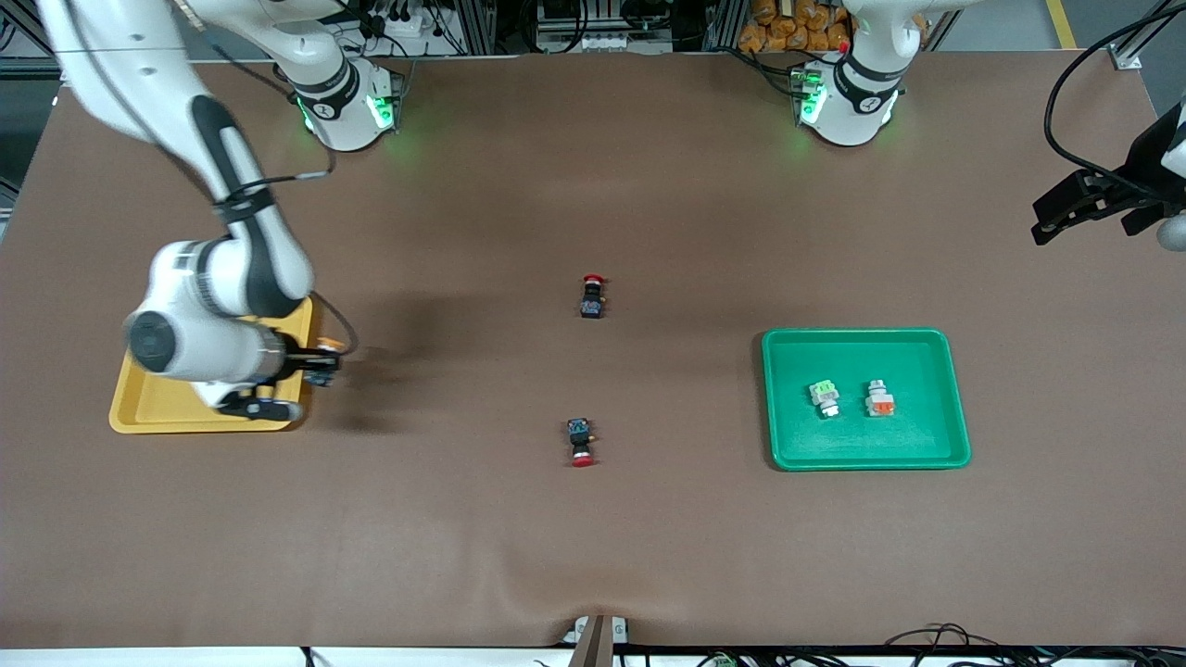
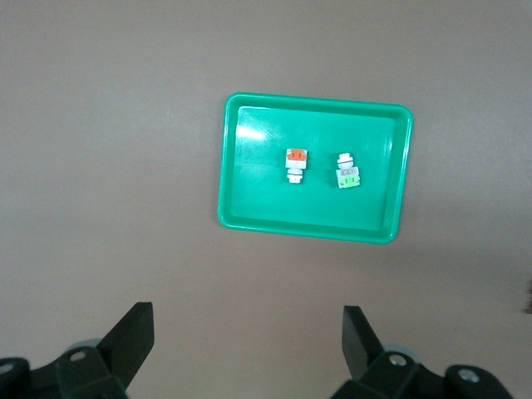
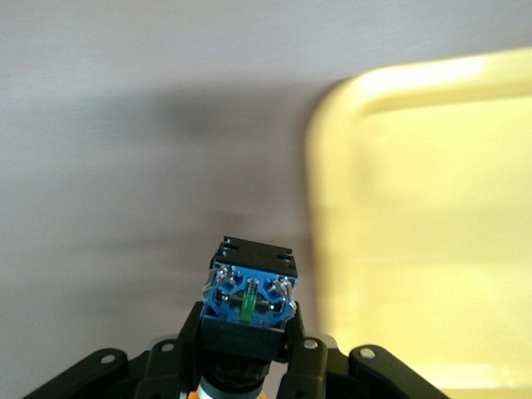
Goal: Place green and yellow buttons in trays
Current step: 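Carry the blue-based switch with the right gripper into the yellow tray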
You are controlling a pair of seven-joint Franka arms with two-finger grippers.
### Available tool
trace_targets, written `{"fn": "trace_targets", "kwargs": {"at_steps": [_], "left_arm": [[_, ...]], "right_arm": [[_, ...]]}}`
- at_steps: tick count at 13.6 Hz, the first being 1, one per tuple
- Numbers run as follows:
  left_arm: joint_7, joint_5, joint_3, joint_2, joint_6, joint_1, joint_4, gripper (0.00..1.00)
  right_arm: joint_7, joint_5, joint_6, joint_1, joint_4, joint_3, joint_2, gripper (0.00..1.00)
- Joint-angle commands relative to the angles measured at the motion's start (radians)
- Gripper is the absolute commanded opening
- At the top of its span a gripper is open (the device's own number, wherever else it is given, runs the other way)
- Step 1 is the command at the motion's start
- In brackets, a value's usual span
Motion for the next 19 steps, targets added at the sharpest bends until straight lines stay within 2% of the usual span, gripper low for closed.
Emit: {"fn": "trace_targets", "kwargs": {"at_steps": [1,5,8,11,12,13,14,15,16,19], "left_arm": [[-0.002,-0.017,-0.001,-0.017,-0.002,0.003,-0.005,1.00],[-0.002,-0.015,-0.001,-0.016,-0.002,0.003,-0.005,1.00],[0.003,-0.012,-0.001,-0.013,0.007,0.003,-0.004,1.00],[0.003,-0.012,-0.002,-0.011,0.016,0.000,-0.002,1.00],[0.006,-0.012,-0.002,-0.011,0.022,0.000,-0.002,1.00],[0.006,-0.012,-0.002,-0.009,0.024,0.000,-0.002,1.00],[0.008,-0.012,-0.002,-0.009,0.024,0.000,-0.002,1.00],[0.008,-0.011,-0.002,-0.011,0.026,0.000,-0.002,1.00],[0.009,-0.011,-0.002,-0.014,0.024,0.000,-0.002,1.00],[0.006,-0.012,-0.002,-0.019,0.016,0.000,-0.002,1.00]], "right_arm": [[-0.149,-0.011,0.014,-0.122,-0.011,0.025,0.011,0.00],[-0.212,-0.012,0.021,-0.145,0.001,0.025,0.034,0.00],[-0.322,-0.005,0.071,-0.207,0.003,0.026,0.098,0.00],[-0.330,0.001,0.073,-0.208,0.003,0.026,0.114,0.00],[-0.329,0.001,0.073,-0.208,0.004,0.026,0.117,0.03],[-0.325,0.001,0.071,-0.208,0.004,0.026,0.118,0.38],[-0.319,0.003,0.067,-0.207,0.006,0.028,0.118,0.84],[-0.321,0.003,0.062,-0.207,0.012,0.028,0.117,1.00],[-0.321,0.003,0.054,-0.207,0.022,0.028,0.114,1.00],[-0.318,0.007,-0.080,-0.202,0.110,0.029,0.111,1.00]]}}
